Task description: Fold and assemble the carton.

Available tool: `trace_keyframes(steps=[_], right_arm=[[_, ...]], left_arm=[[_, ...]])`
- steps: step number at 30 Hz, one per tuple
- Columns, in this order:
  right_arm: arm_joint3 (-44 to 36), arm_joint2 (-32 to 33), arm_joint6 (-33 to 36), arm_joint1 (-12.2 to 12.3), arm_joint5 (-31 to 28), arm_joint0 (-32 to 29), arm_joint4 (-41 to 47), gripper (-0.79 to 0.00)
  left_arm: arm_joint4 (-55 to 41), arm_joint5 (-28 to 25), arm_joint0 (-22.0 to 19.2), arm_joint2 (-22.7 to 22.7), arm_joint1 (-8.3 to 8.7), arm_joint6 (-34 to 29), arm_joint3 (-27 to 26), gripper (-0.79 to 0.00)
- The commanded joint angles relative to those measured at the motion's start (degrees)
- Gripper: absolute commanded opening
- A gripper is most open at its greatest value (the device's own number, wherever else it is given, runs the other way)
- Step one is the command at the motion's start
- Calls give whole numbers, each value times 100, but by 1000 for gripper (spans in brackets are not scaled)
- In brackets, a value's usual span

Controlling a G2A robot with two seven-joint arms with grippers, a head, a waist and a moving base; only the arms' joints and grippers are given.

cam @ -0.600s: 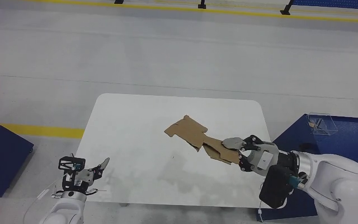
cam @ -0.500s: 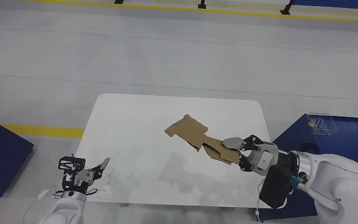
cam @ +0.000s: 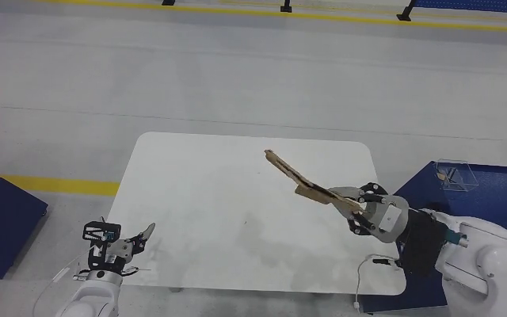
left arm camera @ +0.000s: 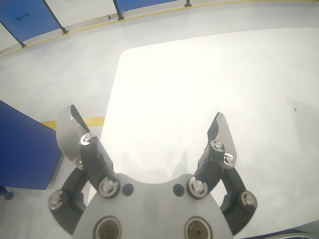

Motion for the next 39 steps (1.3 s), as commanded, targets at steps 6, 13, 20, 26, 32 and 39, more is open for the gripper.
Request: trace_keyframes(steps=[6, 13, 20, 26, 32, 39], right_arm=[[570, -597, 2187, 236, 790, 55, 5447, -785], [1207, -1030, 5021, 408, 2978, 390, 10270, -785], [1705, -1588, 6059, 349, 3966, 143, 11747, -785], [1877, -1786, 6038, 293, 4432, 73, 12244, -785], [1877, -1786, 6038, 293, 4432, 73, 12244, -785], [1824, -1823, 5899, 275, 4556, 39, 12503, -785]], left_arm=[[0, 0, 0, 0, 0, 0, 0, 0], [0, 0, 0, 0, 0, 0, 0, 0], [0, 0, 0, 0, 0, 0, 0, 0], [0, 0, 0, 0, 0, 0, 0, 0], [0, 0, 0, 0, 0, 0, 0, 0], [0, 0, 0, 0, 0, 0, 0, 0]])
